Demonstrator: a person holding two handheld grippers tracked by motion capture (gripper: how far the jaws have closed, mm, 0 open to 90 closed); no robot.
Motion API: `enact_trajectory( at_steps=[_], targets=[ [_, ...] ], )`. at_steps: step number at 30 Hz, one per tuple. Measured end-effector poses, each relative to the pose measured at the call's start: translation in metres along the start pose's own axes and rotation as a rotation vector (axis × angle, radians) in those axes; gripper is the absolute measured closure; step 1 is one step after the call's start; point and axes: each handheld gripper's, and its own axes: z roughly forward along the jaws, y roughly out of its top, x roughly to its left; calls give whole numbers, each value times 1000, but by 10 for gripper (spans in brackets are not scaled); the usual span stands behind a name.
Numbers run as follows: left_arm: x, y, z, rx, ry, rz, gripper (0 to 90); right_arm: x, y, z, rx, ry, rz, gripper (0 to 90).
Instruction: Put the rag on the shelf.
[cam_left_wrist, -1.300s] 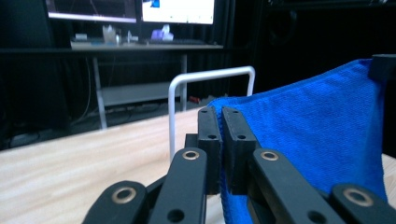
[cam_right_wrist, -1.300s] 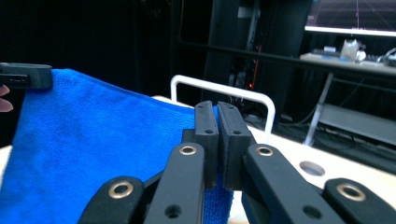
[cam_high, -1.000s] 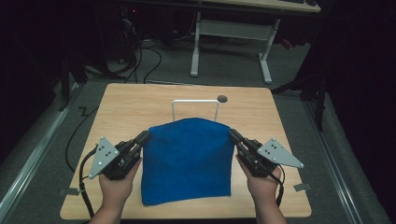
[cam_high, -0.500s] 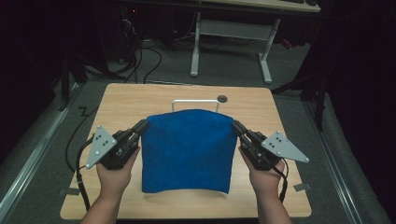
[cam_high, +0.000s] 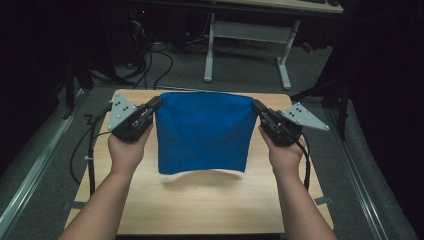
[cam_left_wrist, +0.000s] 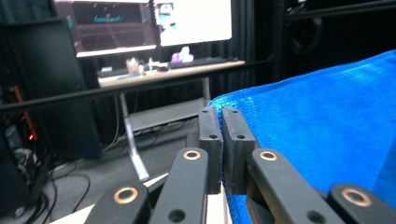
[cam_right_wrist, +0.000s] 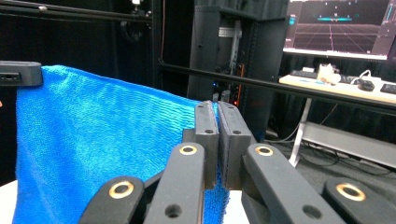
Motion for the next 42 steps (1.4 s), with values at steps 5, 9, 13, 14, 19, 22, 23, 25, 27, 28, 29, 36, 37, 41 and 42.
enact_trajectory(
  at_steps=[5,9,13,14,19,22,23,25,27,28,29,36,37,41,42],
  targets=[
    [14,6,25,47,36,5,879,-10,10,15,4,-14,-7,884],
    [22,11,35,57,38,-10,879,-14,16,25,1,-13,-5,884],
    [34,16,46,73,52,-28,879,-22,26,42,18,-21,-18,885],
    [39,18,50,71,59,-31,879,-24,28,47,20,-25,-18,884],
    [46,22,59,77,69,-25,879,-33,31,60,30,-30,11,884],
    [53,26,69,90,79,-25,879,-41,34,72,44,-41,35,885],
    [55,27,72,90,84,-21,878,-43,35,75,48,-46,34,885],
    [56,27,75,93,89,-18,879,-44,35,78,52,-53,24,885],
    [59,28,87,114,98,-12,879,-48,36,90,76,-75,16,885],
    [61,28,91,120,100,-9,879,-50,35,92,81,-78,22,885],
    [62,27,95,134,102,-9,878,-53,35,96,88,-80,22,885],
    [66,9,122,236,94,-25,877,-71,23,120,141,-97,34,885],
    [66,5,125,250,96,-21,877,-73,20,123,151,-102,28,885],
    [68,-7,133,277,92,-22,877,-81,6,135,187,-97,45,885],
    [70,-18,137,308,88,-35,877,-83,2,139,200,-85,55,885]
  ],
)
